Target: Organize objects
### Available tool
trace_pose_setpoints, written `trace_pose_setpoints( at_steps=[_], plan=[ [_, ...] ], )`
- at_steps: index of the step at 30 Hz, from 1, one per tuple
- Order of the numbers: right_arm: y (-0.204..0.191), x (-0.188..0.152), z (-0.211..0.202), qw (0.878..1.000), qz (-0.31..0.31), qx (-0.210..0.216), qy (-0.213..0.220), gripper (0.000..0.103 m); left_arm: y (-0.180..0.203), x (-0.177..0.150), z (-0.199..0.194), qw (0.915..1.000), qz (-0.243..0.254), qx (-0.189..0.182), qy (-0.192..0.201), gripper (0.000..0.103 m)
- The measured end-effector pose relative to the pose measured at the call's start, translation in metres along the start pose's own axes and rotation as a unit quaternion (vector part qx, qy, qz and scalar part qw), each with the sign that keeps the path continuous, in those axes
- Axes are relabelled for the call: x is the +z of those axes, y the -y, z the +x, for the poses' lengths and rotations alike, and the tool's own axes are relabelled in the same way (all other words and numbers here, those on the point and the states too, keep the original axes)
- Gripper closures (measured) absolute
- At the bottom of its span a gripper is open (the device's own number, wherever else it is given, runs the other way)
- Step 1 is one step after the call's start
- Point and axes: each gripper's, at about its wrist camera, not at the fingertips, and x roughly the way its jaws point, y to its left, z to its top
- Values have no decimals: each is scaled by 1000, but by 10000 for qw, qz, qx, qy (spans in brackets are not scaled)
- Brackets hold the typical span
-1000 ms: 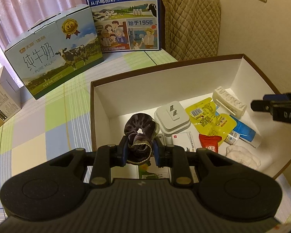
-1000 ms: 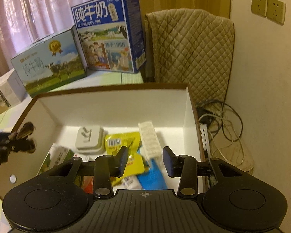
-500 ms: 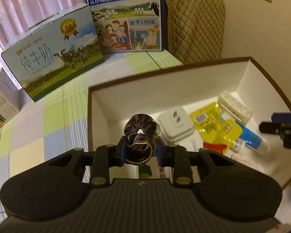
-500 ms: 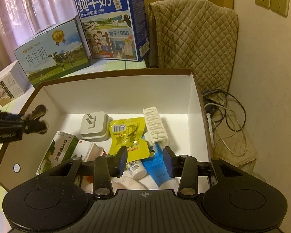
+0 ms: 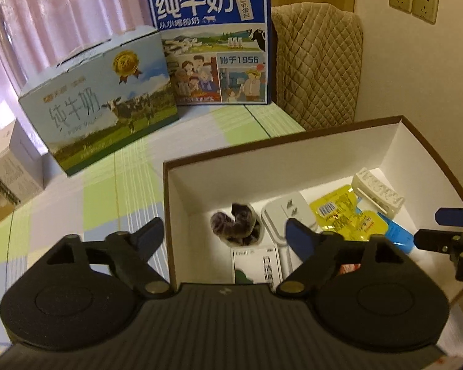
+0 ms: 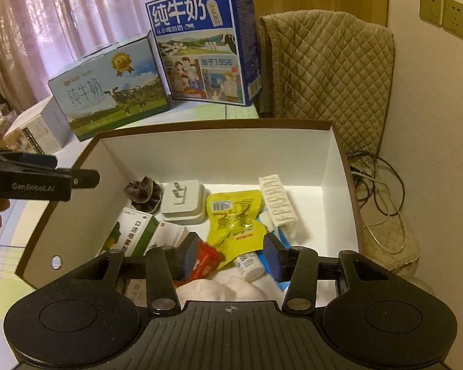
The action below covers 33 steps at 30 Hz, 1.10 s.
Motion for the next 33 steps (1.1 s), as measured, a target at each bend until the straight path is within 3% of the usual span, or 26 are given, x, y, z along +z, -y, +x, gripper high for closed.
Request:
trace_pose_setpoints(
  at_steps=[7, 12, 23, 33],
  plan=[
    [-14, -9, -19, 10000, -34, -22, 31, 51, -7, -13, -24, 9998, -195, -65, 27, 4],
    [-22, -12, -34, 9999, 8, -81, 64, 46, -7, -16, -45, 9995, -277, -75, 150, 1],
    [-47, -18, -79, 9995, 51, -81, 308, 39, -4, -34, -105, 9981, -312, -203, 489, 1],
    [-77, -39, -125, 9986, 99, -13, 515, 38, -16, -74, -175, 9961, -522, -214, 678, 1]
  ],
)
